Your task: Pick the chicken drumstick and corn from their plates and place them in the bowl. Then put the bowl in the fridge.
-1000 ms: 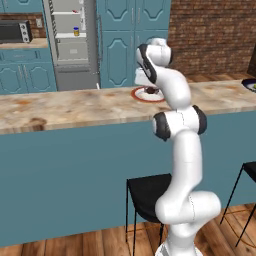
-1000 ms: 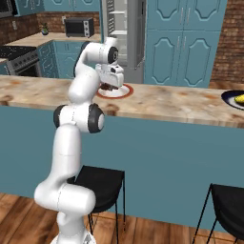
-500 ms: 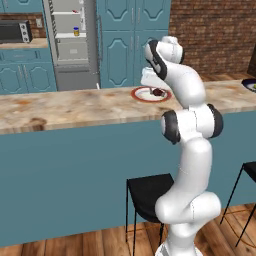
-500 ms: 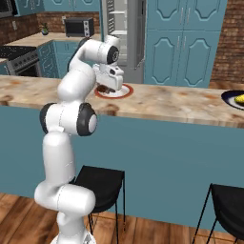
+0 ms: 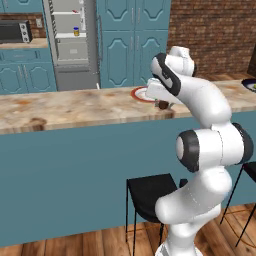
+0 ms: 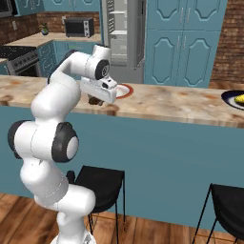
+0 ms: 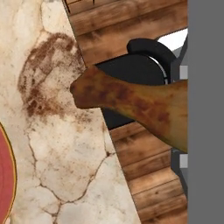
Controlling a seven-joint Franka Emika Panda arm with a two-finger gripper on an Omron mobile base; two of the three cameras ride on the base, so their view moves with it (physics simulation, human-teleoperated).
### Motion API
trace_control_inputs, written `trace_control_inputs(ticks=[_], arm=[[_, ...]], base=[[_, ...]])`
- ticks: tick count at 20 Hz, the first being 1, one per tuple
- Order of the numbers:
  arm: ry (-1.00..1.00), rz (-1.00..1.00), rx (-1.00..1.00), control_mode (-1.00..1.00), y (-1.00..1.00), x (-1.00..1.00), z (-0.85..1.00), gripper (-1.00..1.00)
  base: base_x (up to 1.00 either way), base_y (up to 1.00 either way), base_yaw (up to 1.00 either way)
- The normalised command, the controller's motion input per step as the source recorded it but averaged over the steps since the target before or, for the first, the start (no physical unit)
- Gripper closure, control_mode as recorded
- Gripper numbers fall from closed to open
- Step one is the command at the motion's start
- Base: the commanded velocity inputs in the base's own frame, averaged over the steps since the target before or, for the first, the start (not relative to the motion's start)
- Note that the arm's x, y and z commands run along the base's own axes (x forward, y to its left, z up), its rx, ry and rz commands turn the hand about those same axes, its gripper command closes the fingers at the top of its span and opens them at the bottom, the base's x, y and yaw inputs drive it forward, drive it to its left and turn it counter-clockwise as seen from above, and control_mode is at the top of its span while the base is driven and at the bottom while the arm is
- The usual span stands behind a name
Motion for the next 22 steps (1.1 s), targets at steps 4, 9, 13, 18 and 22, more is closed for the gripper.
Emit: trace_control_inputs(ticks=[4, 9, 13, 18, 22], arm=[[0.0, 0.05, 0.0, -1.0, 0.07, -0.49, 0.31, 1.0], [-0.01, 0.07, -0.05, -1.0, 0.08, -0.28, 0.05, 1.0], [-0.01, 0.0, 0.0, -1.0, 0.0, 0.0, 0.0, 1.0], [0.0, 0.0, 0.0, -1.0, 0.0, 0.0, 0.0, 1.0], [0.0, 0.0, 0.0, 1.0, 0.0, 0.0, 0.0, 1.0]], base=[[0.0, 0.0, 0.0], [0.0, 0.0, 0.0], [0.0, 0.0, 0.0], [0.0, 0.0, 0.0], [0.0, 0.0, 0.0]])
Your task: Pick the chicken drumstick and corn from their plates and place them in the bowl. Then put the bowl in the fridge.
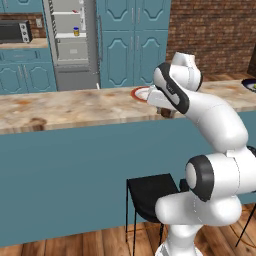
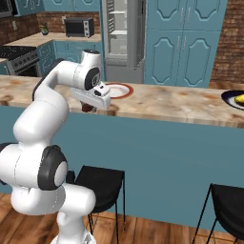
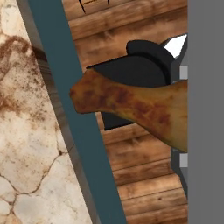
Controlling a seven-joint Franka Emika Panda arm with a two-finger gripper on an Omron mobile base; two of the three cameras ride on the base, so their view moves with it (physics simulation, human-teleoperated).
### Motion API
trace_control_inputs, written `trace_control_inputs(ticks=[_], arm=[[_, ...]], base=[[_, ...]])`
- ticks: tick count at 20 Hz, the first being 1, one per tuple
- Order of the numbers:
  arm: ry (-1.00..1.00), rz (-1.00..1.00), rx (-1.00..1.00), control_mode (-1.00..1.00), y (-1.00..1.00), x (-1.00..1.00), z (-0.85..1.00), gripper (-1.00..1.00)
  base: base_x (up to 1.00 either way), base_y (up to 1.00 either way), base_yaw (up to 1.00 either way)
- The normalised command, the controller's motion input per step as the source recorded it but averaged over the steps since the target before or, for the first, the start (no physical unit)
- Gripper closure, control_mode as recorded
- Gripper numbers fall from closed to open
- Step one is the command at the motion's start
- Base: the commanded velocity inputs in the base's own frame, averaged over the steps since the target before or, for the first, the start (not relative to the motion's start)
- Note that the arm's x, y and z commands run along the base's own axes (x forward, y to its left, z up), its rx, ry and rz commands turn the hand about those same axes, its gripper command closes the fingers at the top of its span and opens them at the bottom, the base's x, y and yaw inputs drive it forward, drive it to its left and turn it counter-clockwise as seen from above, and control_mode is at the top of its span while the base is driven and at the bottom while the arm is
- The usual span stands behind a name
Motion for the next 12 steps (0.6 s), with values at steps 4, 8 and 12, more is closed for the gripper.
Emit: trace_control_inputs(ticks=[4, 8, 12], arm=[[0.0, 0.0, 0.0, 1.0, 0.0, 0.0, 0.0, 1.0], [0.0, 0.0, 0.0, 1.0, 0.0, 0.0, 0.0, 1.0], [0.0, 0.0, 0.0, 1.0, 0.0, 0.0, 0.0, 1.0]], base=[[0.0, 0.0, 0.0], [-0.03, 0.0, 0.0], [-0.67, -0.1, -0.03]])
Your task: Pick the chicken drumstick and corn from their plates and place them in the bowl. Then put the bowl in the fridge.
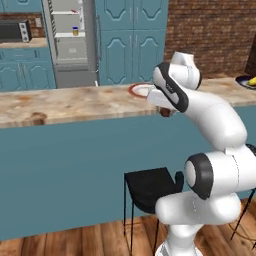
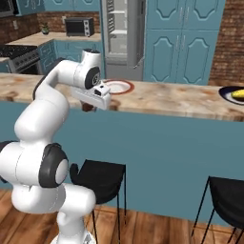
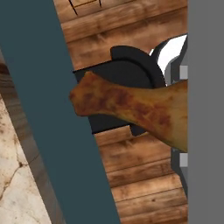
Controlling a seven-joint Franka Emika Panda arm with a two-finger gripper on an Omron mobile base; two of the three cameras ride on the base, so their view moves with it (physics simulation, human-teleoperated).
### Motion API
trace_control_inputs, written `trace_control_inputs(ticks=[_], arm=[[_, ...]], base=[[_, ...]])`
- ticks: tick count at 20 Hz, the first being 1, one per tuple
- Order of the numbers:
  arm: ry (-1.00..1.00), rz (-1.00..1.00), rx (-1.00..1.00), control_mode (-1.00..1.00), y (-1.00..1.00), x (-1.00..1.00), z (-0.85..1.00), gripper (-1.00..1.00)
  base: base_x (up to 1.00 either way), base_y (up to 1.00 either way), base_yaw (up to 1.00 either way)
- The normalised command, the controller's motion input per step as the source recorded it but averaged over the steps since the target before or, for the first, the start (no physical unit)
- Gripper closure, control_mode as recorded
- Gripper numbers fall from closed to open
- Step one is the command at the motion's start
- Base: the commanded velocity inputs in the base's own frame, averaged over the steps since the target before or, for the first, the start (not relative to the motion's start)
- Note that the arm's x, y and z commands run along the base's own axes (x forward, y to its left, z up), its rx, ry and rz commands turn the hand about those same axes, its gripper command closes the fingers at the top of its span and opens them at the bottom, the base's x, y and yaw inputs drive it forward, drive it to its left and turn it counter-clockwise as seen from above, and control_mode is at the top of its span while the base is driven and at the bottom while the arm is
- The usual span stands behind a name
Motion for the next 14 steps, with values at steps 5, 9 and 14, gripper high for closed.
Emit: trace_control_inputs(ticks=[5, 9, 14], arm=[[0.0, 0.0, 0.0, 1.0, 0.0, 0.0, 0.0, 1.0], [0.0, 0.0, 0.0, 1.0, 0.0, 0.0, 0.0, 1.0], [0.0, 0.0, 0.0, 1.0, 0.0, 0.0, 0.0, 1.0]], base=[[-0.32, -0.35, -0.12], [-0.02, -0.66, 0.0], [0.02, -0.76, 0.0]])
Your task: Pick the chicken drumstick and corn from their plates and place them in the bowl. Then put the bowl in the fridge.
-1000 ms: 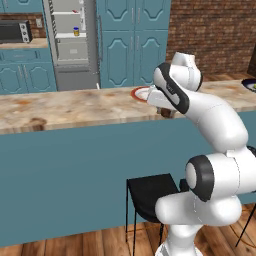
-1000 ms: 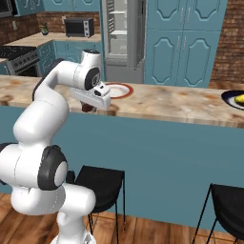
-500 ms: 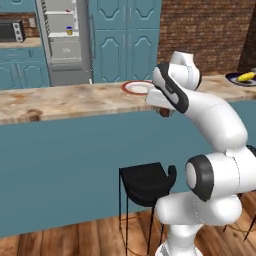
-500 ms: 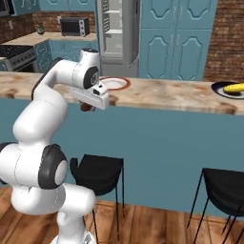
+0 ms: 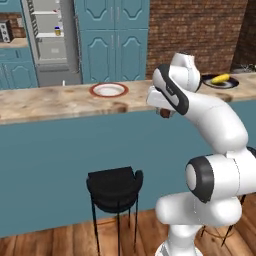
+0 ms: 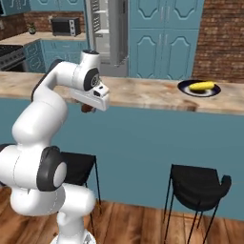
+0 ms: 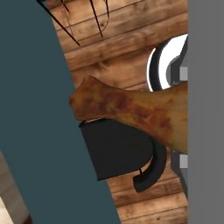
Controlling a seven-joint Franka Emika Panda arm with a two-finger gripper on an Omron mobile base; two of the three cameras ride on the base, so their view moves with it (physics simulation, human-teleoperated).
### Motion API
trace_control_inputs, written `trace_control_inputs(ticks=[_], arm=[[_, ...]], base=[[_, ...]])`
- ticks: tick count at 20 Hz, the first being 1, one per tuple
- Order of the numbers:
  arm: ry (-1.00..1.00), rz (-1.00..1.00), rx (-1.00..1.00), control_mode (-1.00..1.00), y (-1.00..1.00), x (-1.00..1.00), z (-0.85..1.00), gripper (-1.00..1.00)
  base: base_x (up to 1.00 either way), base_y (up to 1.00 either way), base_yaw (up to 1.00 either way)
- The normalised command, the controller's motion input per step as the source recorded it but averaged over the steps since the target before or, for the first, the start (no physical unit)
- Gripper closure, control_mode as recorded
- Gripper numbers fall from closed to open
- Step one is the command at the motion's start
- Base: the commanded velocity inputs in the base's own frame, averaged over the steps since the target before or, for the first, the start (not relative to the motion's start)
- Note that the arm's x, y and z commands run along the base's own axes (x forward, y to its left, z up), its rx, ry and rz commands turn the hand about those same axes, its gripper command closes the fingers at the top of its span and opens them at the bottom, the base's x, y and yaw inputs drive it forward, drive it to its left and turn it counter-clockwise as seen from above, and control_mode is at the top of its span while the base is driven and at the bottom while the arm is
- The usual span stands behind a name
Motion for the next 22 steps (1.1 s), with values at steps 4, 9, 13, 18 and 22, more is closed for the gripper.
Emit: trace_control_inputs(ticks=[4, 9, 13, 18, 22], arm=[[0.0, 0.0, 0.0, 1.0, 0.0, 0.0, 0.0, 1.0], [0.0, 0.0, 0.0, 1.0, 0.0, 0.0, 0.0, 1.0], [0.0, 0.0, 0.0, 1.0, 0.0, 0.0, 0.0, 1.0], [0.0, 0.0, 0.0, 1.0, 0.0, 0.0, 0.0, 1.0], [0.0, 0.0, 0.0, 1.0, 0.0, 0.0, 0.0, 1.0]], base=[[0.08, -0.77, 0.0], [0.1, -0.77, 0.0], [0.05, -0.8, 0.0], [0.04, -0.81, 0.0], [0.01, -0.82, 0.0]])
